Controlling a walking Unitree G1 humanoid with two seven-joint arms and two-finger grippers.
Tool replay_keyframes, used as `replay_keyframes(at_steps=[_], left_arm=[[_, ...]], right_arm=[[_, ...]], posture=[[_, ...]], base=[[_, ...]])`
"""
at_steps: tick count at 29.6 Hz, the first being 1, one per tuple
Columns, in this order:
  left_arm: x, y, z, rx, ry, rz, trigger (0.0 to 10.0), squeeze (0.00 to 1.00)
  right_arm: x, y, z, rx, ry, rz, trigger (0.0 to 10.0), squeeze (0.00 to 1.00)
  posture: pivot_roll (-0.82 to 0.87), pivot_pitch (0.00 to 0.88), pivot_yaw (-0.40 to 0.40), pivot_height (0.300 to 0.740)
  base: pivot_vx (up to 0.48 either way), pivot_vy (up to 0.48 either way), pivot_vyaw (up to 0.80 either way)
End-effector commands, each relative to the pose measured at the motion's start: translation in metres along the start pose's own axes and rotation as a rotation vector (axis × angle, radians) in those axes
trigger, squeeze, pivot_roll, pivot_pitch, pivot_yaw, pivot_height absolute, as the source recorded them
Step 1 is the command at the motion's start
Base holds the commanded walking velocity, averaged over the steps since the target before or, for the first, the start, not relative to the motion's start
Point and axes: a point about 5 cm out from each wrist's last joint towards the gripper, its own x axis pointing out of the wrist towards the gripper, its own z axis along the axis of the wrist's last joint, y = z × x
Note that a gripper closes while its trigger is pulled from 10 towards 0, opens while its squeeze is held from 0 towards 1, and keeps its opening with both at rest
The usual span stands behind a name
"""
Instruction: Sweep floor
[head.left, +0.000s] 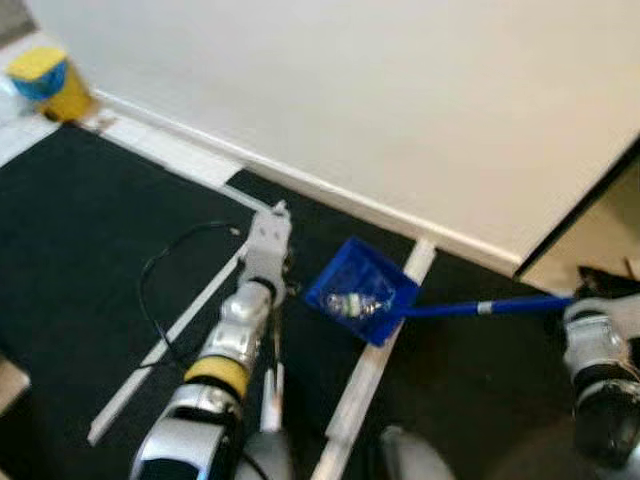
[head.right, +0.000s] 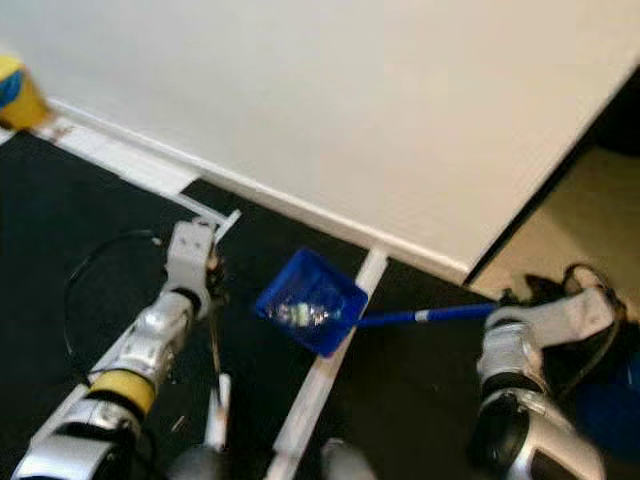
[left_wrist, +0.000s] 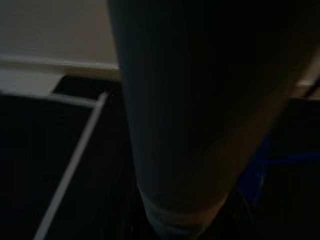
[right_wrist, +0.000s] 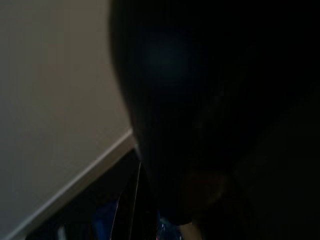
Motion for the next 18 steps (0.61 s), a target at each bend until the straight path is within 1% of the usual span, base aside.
replay_keyframes(at_steps=[1,15,18], left_arm=[[-0.001,-0.001,0.0,0.0,-0.011,0.0,10.0,0.0],[0.0,-0.003,0.0,-0.003,-0.012,-0.003,10.0,0.0],[0.001,-0.004,0.001,-0.002,-0.012,-0.005,10.0,0.0]], right_arm=[[0.001,0.005,0.006,0.017,-0.026,0.016,10.0,0.0],[0.003,0.009,0.016,0.03,-0.051,0.024,10.0,0.0],[0.005,0.013,0.021,0.038,-0.062,0.029,10.0,0.0]], posture=[[0.07,0.0,-0.026,0.74],[0.07,0.0,-0.026,0.74],[0.07,0.0,-0.025,0.74]], base=[[0.0,-0.48,-0.58],[0.0,-0.48,0.0],[0.0,-0.48,0.0]])
